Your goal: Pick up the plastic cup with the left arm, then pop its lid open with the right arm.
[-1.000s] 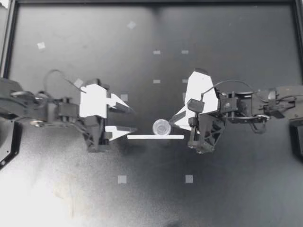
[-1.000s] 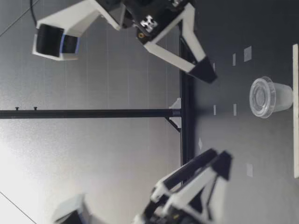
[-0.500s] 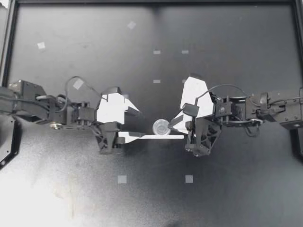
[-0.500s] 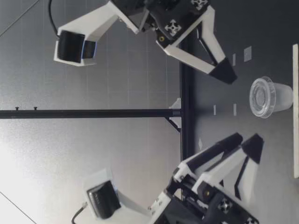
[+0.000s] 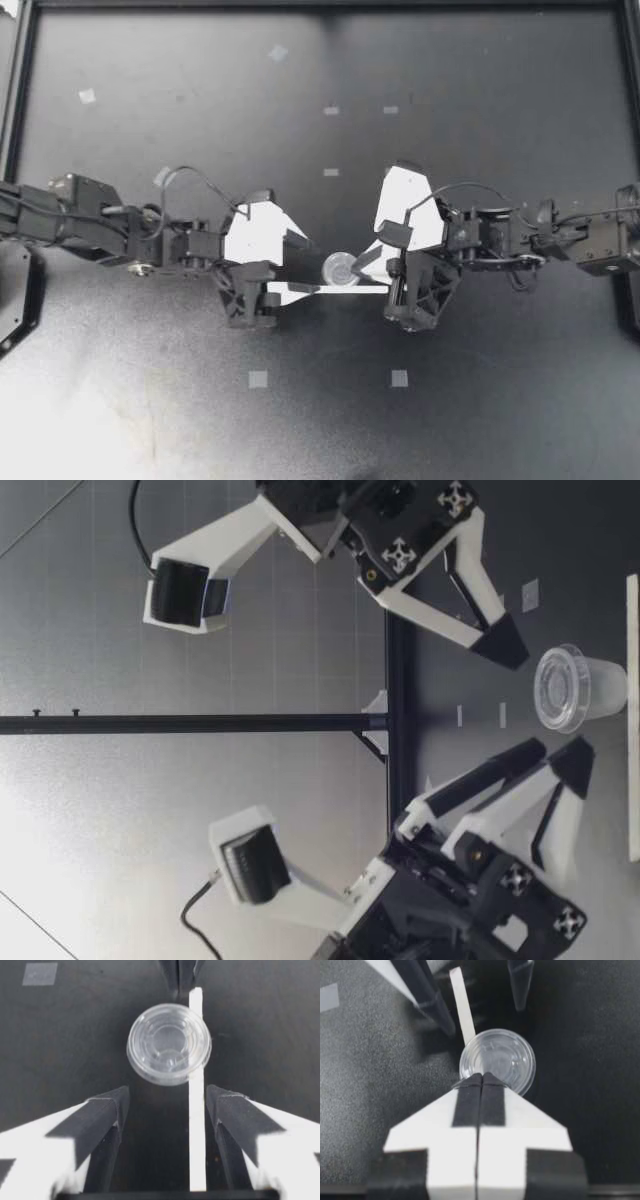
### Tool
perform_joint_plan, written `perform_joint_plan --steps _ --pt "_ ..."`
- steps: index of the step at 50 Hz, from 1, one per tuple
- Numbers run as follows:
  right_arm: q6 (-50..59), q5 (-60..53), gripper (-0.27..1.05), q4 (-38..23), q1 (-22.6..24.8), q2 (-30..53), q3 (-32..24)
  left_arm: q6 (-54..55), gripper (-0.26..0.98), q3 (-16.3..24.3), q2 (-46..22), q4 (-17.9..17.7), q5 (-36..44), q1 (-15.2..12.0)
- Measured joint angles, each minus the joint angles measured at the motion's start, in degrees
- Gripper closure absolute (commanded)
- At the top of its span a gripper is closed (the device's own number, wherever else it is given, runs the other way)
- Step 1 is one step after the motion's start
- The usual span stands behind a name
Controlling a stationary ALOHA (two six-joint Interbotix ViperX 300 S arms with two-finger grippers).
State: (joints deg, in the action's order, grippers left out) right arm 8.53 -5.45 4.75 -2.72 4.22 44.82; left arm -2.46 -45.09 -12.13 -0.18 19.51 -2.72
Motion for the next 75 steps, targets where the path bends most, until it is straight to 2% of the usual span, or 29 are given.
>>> perform_joint_plan --steps 24,75 --pt "0.09 -0.44 0.85 0.0 0.0 1.58 -0.09 0.09 0.11 3.08 -4.39 0.09 1.41 0.35" --pt "2.9 -0.09 0.85 0.09 0.0 4.83 0.0 0.18 0.11 3.43 -4.66 0.09 2.11 0.35"
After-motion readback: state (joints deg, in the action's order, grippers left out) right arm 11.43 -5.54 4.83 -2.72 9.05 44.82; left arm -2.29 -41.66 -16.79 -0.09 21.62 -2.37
